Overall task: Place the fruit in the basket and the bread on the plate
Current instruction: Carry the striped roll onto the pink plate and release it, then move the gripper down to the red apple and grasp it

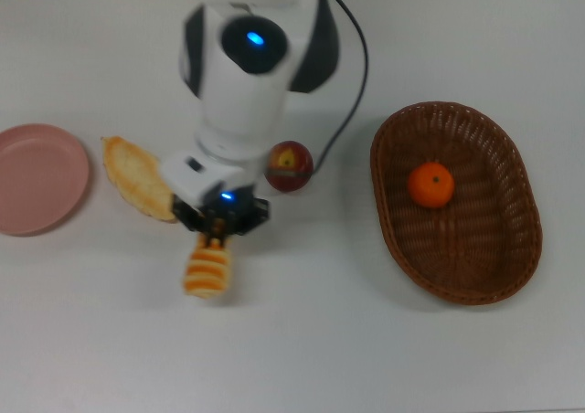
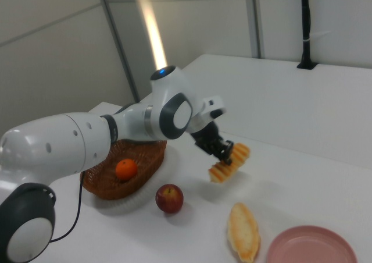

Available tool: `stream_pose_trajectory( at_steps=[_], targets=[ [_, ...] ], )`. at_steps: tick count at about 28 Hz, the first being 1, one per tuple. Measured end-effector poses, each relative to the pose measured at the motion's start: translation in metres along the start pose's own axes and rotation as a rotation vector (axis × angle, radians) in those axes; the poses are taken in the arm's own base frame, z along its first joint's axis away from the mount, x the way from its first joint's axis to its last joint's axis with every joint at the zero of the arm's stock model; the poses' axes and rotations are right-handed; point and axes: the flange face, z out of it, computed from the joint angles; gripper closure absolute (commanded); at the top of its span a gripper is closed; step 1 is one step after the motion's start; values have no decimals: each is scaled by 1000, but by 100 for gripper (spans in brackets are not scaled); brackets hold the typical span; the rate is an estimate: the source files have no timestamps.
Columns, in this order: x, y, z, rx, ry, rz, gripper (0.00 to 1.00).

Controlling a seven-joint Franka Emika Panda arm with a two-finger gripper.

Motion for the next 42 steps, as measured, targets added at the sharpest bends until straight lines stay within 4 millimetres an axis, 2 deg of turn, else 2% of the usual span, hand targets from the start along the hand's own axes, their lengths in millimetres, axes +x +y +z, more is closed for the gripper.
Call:
stream_pose_trajectory(
  at_steps=[3,4,7,10,12,15,18,19,20,21,22,24,29,34,37,39,42],
  targets=[
    [-3,48,-13,-25,-18,64,100],
    [-6,72,-15,-39,-36,94,100],
    [-17,118,-9,-63,-74,152,100],
    [-35,169,9,-104,-121,206,100],
    [-48,194,23,-132,-153,228,100],
    [-73,229,49,-176,-218,254,100],
    [-93,250,72,-198,-271,256,100],
    [-98,254,79,-202,-286,255,72],
    [-105,260,88,-206,-307,251,37],
    [-108,263,93,-208,-316,248,2],
    [-110,264,97,-209,-324,246,0],
    [-111,264,102,-209,-329,245,0],
    [-105,264,94,-208,-312,245,0],
    [-92,264,74,-122,-261,313,0],
    [-78,260,49,-62,-209,336,0],
    [-70,250,35,-38,-185,325,0],
    [-56,209,16,-4,-182,275,0]
  ],
)
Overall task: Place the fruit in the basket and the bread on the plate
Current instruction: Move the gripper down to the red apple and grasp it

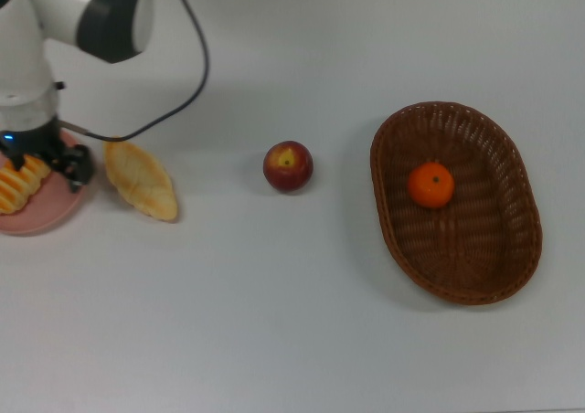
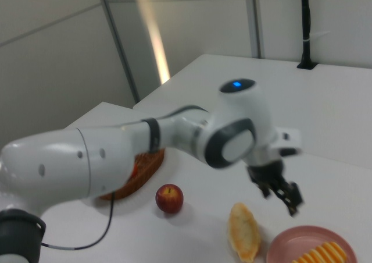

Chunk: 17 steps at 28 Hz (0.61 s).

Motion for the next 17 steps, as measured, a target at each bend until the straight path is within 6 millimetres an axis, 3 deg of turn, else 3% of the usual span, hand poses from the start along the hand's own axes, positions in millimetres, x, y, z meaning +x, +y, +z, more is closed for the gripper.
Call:
stream_pose_trajectory(
  at_steps=[2,3,7,12,17],
  targets=[
    [-4,-35,-8,11,-23,-47,0],
    [-9,-64,-14,16,-45,-86,0],
    [-36,-146,-27,12,-145,-206,0],
    [-73,-220,-39,-10,-253,-328,0],
    [-107,-272,-41,-36,-330,-423,0]
  ],
)
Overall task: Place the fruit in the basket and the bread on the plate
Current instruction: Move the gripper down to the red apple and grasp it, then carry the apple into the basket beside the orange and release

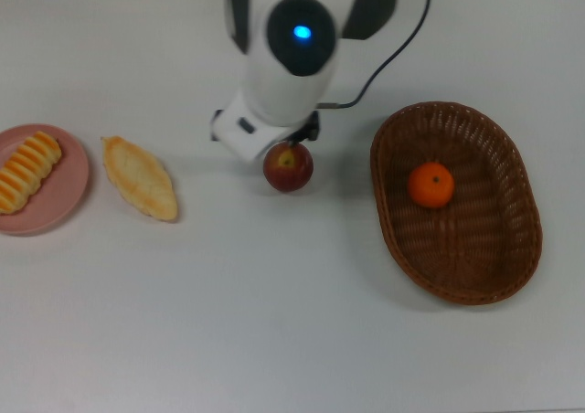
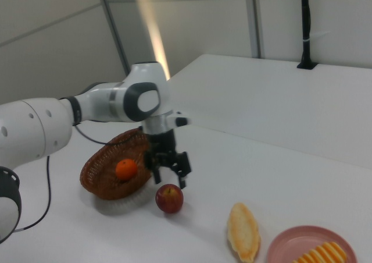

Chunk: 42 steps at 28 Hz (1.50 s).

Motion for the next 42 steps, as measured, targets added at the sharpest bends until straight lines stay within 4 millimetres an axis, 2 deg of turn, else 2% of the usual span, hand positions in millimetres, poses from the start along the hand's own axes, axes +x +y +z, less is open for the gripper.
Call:
stream_pose_trajectory(
  at_steps=[6,11,14,20,26,27,28,30,31,32,39,42],
  targets=[
    [-8,-59,18,-52,-66,-94,0],
    [-5,-83,39,-102,-96,-137,0],
    [0,-85,48,-130,-90,-148,0],
    [15,-72,57,-171,-30,-142,0],
    [32,-66,79,-225,5,-131,1],
    [34,-66,84,-237,8,-127,11],
    [35,-66,83,-244,13,-126,26],
    [35,-68,82,-246,17,-125,61],
    [36,-68,83,-246,17,-124,90],
    [36,-68,83,-246,19,-124,100],
    [38,-68,81,-241,37,-112,100],
    [40,-70,66,-216,72,-97,100]
  ],
)
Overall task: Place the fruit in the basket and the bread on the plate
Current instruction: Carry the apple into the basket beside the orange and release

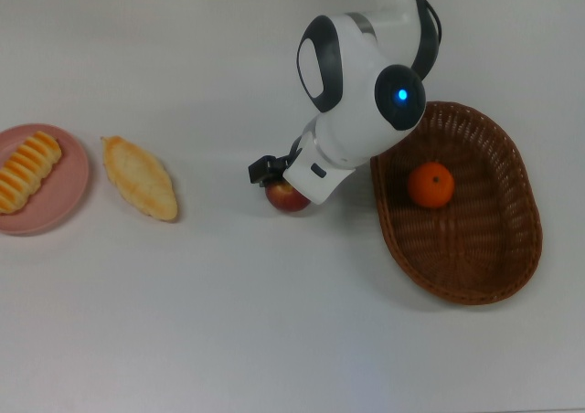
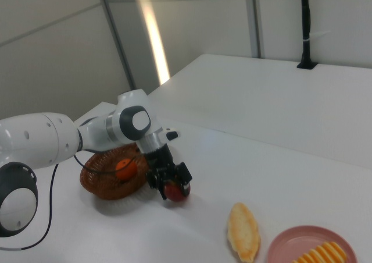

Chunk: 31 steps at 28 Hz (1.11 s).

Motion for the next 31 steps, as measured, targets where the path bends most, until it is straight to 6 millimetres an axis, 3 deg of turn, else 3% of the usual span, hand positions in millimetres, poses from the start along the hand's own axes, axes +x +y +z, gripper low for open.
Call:
stream_pose_trajectory(
  at_steps=[4,9,13,16,20,23,27,31],
  targets=[
    [0,5,-33,46,54,27,100],
    [-13,4,-105,99,165,32,100],
    [-25,-32,-142,128,218,-30,100],
    [-27,-63,-154,148,262,-77,100],
    [-22,-106,-156,178,333,-111,100],
    [-12,-139,-141,175,372,-118,100],
    [3,-164,-116,156,417,-116,100],
    [18,-174,-99,164,488,-121,96]
  ],
)
